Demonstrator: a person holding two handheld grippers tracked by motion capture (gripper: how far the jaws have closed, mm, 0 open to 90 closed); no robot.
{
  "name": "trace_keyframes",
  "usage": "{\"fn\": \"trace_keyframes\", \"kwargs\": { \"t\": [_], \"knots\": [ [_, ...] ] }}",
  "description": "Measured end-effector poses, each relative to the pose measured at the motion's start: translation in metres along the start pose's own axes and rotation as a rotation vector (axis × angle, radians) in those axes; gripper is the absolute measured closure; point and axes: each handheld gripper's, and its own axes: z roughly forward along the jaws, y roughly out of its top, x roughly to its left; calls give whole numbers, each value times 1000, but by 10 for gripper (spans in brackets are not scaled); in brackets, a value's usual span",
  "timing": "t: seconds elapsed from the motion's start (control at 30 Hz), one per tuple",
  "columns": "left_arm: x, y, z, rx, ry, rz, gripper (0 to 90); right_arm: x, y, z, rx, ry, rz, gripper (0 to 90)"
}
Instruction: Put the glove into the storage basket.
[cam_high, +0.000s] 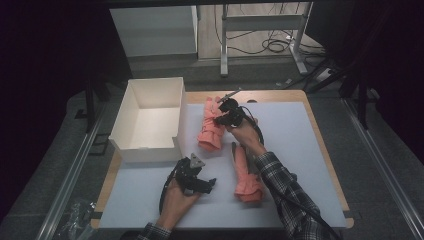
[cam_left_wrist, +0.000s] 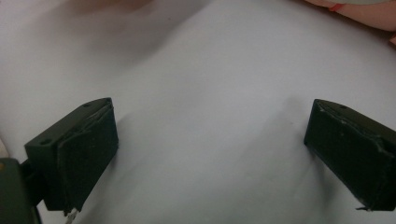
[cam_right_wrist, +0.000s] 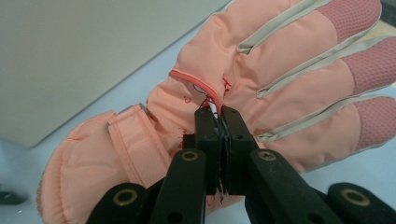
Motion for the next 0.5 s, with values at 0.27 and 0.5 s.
{"fn": "trace_keyframes", "kwargs": {
  "t": [0.27,0.5],
  "knots": [
    [0,0,0,0,0,0,28,5,2,-30,-20,58,-15,867],
    [0,0,0,-1,0,1,28,12,-2,-61,-29,109,-33,866]
  ]
}}
